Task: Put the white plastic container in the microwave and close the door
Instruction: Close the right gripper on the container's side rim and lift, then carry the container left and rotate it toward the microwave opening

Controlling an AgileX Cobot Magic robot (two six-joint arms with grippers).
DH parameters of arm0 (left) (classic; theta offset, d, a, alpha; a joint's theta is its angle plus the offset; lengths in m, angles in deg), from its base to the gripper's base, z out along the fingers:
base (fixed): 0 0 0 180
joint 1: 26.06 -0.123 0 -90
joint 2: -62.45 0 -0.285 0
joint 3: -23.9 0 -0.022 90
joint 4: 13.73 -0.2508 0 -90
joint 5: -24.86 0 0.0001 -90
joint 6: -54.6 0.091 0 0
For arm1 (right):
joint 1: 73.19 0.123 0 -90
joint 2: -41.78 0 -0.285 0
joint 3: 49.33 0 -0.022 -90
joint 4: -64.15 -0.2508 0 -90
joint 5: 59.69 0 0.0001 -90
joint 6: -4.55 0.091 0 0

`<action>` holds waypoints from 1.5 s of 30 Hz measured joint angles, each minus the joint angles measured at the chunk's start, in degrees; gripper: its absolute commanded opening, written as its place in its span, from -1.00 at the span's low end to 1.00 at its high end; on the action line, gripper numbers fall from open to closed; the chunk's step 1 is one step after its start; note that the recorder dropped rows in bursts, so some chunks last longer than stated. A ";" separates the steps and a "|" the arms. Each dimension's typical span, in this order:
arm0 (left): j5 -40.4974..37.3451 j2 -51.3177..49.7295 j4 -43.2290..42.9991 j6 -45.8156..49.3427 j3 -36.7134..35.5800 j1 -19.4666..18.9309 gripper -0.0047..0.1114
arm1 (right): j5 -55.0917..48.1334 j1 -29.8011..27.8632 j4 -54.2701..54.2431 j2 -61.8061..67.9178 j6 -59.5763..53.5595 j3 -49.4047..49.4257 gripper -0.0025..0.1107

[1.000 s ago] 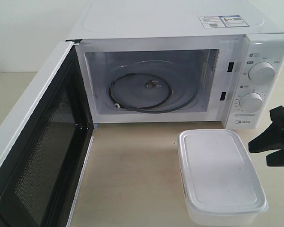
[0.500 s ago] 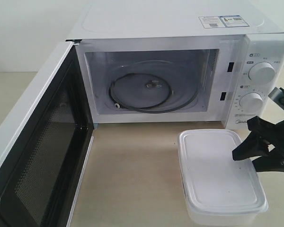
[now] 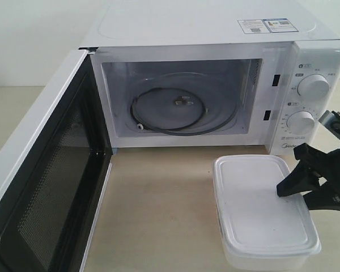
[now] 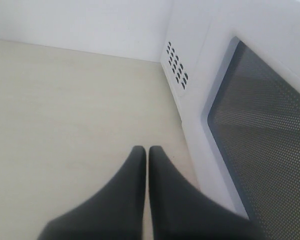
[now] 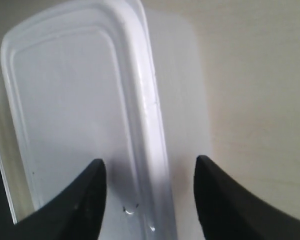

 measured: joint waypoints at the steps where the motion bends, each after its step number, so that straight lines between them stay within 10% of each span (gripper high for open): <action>1: 0.00 0.00 0.00 0.00 0.00 0.00 -0.85 | 0.00 0.00 0.00 0.00 0.00 0.00 -0.28; 11: 0.00 0.00 0.00 0.00 0.00 0.00 -0.85 | -1.45 0.00 -0.25 0.00 0.00 -0.10 -0.39; 17: 0.00 0.00 0.00 0.00 0.00 0.00 -0.85 | -2.35 0.00 -0.47 0.00 -0.20 -0.10 -0.96; 45: 0.00 0.00 0.00 0.00 0.00 0.00 -0.85 | -6.36 6.65 -7.25 -18.77 -5.99 0.01 -0.96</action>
